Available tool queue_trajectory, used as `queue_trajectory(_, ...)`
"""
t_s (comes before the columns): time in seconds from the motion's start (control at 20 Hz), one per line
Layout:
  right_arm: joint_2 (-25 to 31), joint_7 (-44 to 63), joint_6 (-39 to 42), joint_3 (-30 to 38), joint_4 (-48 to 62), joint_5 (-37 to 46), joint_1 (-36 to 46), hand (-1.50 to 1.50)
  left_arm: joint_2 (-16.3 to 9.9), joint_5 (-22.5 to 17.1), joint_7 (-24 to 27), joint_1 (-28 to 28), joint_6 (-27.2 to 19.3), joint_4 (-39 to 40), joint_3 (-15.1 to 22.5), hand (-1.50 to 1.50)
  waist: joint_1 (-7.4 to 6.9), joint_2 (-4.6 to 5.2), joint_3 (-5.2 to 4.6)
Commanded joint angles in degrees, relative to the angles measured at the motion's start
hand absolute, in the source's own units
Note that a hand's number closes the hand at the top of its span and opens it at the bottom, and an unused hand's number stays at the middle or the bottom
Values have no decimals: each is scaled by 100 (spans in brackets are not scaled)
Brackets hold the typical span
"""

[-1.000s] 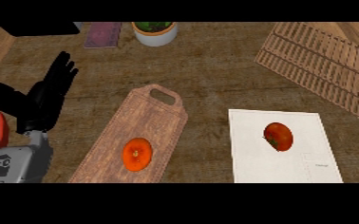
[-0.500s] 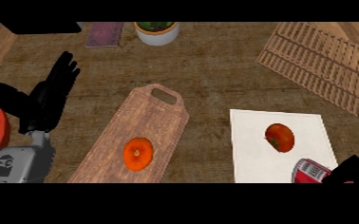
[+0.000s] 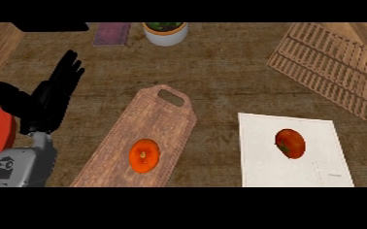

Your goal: Pick the can from the placemat and place it in the tiered shelf

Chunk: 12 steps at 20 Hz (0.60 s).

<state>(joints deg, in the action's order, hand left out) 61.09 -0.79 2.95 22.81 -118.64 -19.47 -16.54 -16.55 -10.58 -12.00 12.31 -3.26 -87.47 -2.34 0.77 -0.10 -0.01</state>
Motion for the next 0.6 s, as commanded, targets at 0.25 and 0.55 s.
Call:
queue_trajectory(0.25,405,-910,1365,304,3214,-385,1330,150,108,54,91,284,125,309,4,0,-194,49,5)
queue_trajectory(0.55,345,-1571,1778,-321,4901,123,2613,150,230,184,-50,295,22,85,73,0,-233,40,6)
